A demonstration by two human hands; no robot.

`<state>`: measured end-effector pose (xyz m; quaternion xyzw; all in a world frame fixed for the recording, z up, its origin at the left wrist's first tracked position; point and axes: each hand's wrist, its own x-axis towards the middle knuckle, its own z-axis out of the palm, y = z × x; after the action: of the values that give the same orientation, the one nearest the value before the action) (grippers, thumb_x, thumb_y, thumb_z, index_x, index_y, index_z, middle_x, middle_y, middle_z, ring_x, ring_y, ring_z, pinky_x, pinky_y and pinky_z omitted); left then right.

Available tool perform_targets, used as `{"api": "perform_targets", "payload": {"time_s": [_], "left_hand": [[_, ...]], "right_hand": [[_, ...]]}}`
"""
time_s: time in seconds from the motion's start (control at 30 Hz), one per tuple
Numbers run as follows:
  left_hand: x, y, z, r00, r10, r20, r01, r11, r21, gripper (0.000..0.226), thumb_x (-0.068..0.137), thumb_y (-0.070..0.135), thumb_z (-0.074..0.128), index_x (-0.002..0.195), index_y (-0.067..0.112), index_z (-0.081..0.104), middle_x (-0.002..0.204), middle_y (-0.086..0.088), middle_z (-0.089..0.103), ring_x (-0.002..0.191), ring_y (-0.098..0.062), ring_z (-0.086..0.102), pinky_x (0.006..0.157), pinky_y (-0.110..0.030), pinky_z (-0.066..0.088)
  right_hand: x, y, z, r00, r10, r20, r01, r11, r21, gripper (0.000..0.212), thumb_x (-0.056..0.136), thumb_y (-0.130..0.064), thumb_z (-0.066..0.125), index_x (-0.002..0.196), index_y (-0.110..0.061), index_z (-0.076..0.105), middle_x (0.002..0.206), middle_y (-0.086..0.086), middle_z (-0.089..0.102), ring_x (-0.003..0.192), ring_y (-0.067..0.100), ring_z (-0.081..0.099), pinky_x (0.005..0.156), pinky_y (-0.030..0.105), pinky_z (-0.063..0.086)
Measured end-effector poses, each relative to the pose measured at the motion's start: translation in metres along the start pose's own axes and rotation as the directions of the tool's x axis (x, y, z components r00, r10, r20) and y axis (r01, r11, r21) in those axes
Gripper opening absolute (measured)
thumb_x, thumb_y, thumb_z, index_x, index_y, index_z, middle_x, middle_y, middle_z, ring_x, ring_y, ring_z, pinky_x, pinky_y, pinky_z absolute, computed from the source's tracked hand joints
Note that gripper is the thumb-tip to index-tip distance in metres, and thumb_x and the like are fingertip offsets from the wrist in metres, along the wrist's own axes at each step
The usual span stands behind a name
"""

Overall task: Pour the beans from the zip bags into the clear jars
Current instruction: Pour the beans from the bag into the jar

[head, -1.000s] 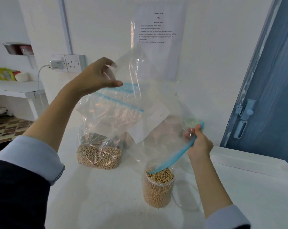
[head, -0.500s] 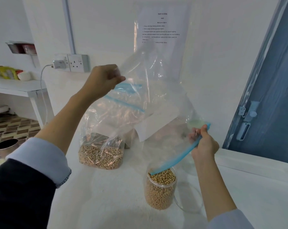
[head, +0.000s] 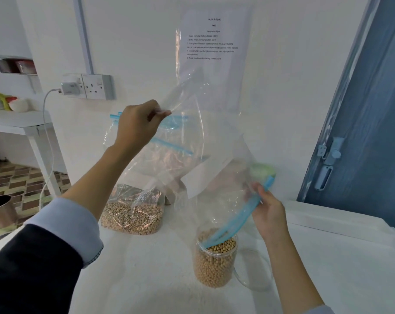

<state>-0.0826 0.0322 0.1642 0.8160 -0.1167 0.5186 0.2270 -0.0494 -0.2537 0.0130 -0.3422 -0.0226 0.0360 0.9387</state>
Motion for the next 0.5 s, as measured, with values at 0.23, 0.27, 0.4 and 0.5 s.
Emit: {"api": "perform_targets", "payload": {"time_s": [0.23, 0.27, 0.4, 0.5], "left_hand": [[-0.001, -0.007, 0.000, 0.999, 0.019, -0.049, -0.019, 1.000, -0.005, 0.037, 0.089, 0.030, 0.061, 0.072, -0.003, 0.061, 0.059, -0.018, 0.059, 0.050, -0.029, 0.047, 0.053, -0.029, 0.040], [-0.001, -0.007, 0.001, 0.998, 0.027, -0.052, -0.028, 1.000, -0.003, 0.036, 0.089, 0.029, 0.061, 0.072, -0.003, 0.061, 0.059, -0.017, 0.059, 0.050, -0.028, 0.047, 0.053, -0.028, 0.039], [0.000, -0.007, 0.000, 0.997, 0.037, -0.063, -0.038, 0.999, -0.009, 0.036, 0.089, 0.028, 0.061, 0.073, -0.004, 0.061, 0.060, -0.017, 0.060, 0.050, -0.027, 0.046, 0.054, -0.024, 0.038], [-0.001, -0.010, 0.000, 0.996, 0.046, -0.075, -0.047, 0.999, -0.006, 0.035, 0.089, 0.026, 0.062, 0.073, -0.004, 0.061, 0.060, -0.018, 0.060, 0.050, -0.025, 0.046, 0.053, -0.020, 0.035]], "right_hand": [[-0.002, -0.008, -0.012, 1.000, -0.008, 0.014, 0.010, 0.990, -0.141, 0.044, 0.078, 0.021, 0.033, 0.102, 0.001, 0.064, 0.099, 0.012, 0.068, 0.080, 0.022, 0.065, 0.067, 0.027, 0.059], [-0.003, -0.008, -0.011, 0.999, -0.013, 0.029, 0.018, 0.987, -0.161, 0.038, 0.083, 0.018, 0.037, 0.104, 0.000, 0.064, 0.100, 0.011, 0.069, 0.076, 0.020, 0.066, 0.067, 0.029, 0.059], [-0.003, -0.004, -0.014, 0.995, -0.034, 0.090, 0.054, 0.971, -0.231, 0.035, 0.089, 0.008, 0.048, 0.121, -0.001, 0.059, 0.115, 0.013, 0.065, 0.079, 0.020, 0.067, 0.071, 0.032, 0.059], [-0.005, 0.001, -0.015, 0.995, -0.045, 0.085, 0.068, 0.953, -0.297, 0.028, 0.089, -0.005, 0.056, 0.115, -0.008, 0.065, 0.108, 0.007, 0.069, 0.091, 0.026, 0.066, 0.075, 0.037, 0.057]]}}
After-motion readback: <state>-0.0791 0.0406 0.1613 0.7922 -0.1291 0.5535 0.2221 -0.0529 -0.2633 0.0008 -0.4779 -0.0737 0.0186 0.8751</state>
